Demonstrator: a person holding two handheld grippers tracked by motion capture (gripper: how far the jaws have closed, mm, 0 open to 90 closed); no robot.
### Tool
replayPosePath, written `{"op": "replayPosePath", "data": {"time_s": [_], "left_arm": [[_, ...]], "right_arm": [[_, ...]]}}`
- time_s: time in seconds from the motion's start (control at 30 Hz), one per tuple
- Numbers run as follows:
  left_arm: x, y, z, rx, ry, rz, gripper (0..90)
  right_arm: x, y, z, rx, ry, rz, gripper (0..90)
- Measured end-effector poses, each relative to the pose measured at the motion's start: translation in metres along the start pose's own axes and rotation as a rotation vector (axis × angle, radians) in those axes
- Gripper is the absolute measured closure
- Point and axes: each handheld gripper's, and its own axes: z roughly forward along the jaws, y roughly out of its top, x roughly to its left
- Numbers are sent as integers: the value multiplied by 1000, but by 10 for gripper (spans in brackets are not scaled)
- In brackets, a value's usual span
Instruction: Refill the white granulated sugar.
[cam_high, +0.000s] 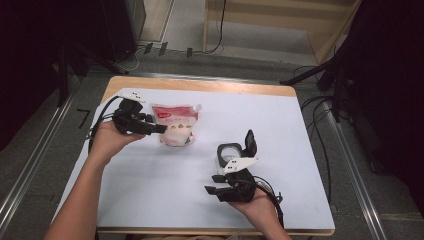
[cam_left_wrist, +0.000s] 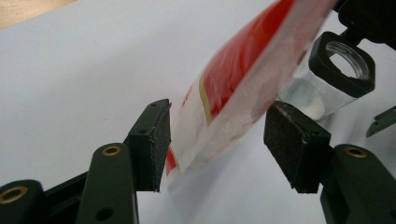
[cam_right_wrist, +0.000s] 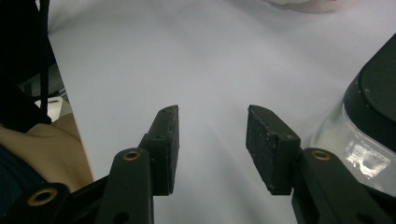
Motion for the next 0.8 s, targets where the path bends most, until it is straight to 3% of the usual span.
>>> {"op": "replayPosePath", "data": {"time_s": [0.17,0.43,0.8], "left_arm": [[0,4,12,3,-5,14,455],[0,3,22,-6,-12,1,508],[0,-1,26,-35,-21,-15,645]], "right_arm": [[2,-1,0,-5,-7,3,534],[4,4,5,-30,-2,8,521],[11,29,28,-51,20,-22,509]]}}
